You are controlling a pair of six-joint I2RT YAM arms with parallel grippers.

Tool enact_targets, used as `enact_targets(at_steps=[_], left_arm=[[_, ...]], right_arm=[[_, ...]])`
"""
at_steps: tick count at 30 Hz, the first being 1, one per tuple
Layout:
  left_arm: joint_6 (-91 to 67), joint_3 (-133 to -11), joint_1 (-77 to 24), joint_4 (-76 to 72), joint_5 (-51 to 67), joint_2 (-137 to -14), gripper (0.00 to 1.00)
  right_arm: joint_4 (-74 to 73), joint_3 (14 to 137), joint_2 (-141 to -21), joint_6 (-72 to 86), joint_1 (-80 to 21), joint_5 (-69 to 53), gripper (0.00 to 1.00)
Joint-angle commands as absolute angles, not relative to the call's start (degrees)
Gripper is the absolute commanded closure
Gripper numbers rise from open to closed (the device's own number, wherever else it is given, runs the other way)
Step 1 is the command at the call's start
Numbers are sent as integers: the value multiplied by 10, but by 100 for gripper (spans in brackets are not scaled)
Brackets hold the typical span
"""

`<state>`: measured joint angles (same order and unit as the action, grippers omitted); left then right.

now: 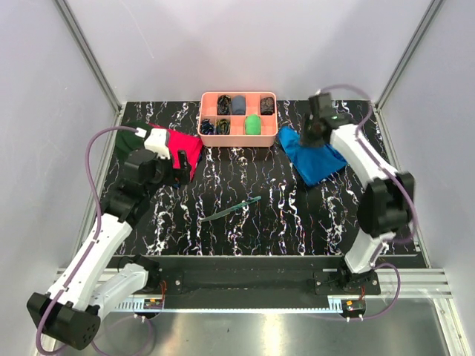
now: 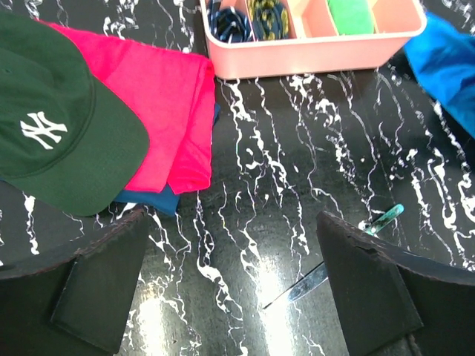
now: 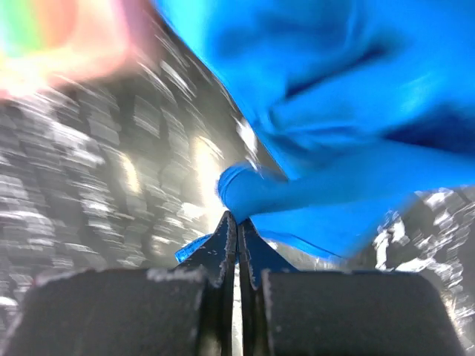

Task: Fold the napkin, place the utensils inside, and roll it up
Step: Grab the napkin with the right arm, then move the napkin to the centre of the board

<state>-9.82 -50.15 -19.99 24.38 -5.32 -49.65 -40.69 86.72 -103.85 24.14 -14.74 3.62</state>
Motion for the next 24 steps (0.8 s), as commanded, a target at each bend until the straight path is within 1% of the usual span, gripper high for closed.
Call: enact_targets(at_steps=[1,4,5,7,9,10,11,13,14,15,16,20,23,24], left_arm=[[-111,-519,-199,222,-30,-514,5],[-154,-525,-215,205,-16,-527,7],[-167,-523,-233,199,-16,-531,7],[-209,-512,-258,167,-29,-545,7],[-237,-499,-307,131,-35,-563,7],[-263,-491,-321,94,-31,-591,7],[-276,-488,-342,73,-25,-609,7],[-311,-492,-356,21,-4,-674,7],[-318,-499,-366,10,-4,-698,7],[-323,-508,-373,3,-3,-721,8],[-325,-533,-379,3,-4,-767,8],[-330,-601,-416,-25,18,-867,9],[-342,-651,-431,-45,51,-942,9],[-356,-670,-431,-51,59,-959,11]], right_arm=[[-415,975,-903,197,-140,112,100],[-414,970,-870,197,-98,123,100],[-413,948,-855,199,-63,115,100],[-406,913,-835,206,-41,127,100],[-396,846,-804,206,-32,173,100],[-383,821,-795,207,-32,178,100],[-375,770,-775,214,-32,180,100],[-351,718,-756,227,-31,166,100],[-345,672,-742,237,-32,161,100],[-339,651,-736,247,-32,144,100],[-337,633,-730,252,-32,141,100],[-337,556,-711,272,-32,119,100],[-330,520,-714,286,-31,50,100],[-327,512,-717,293,-32,8,100]])
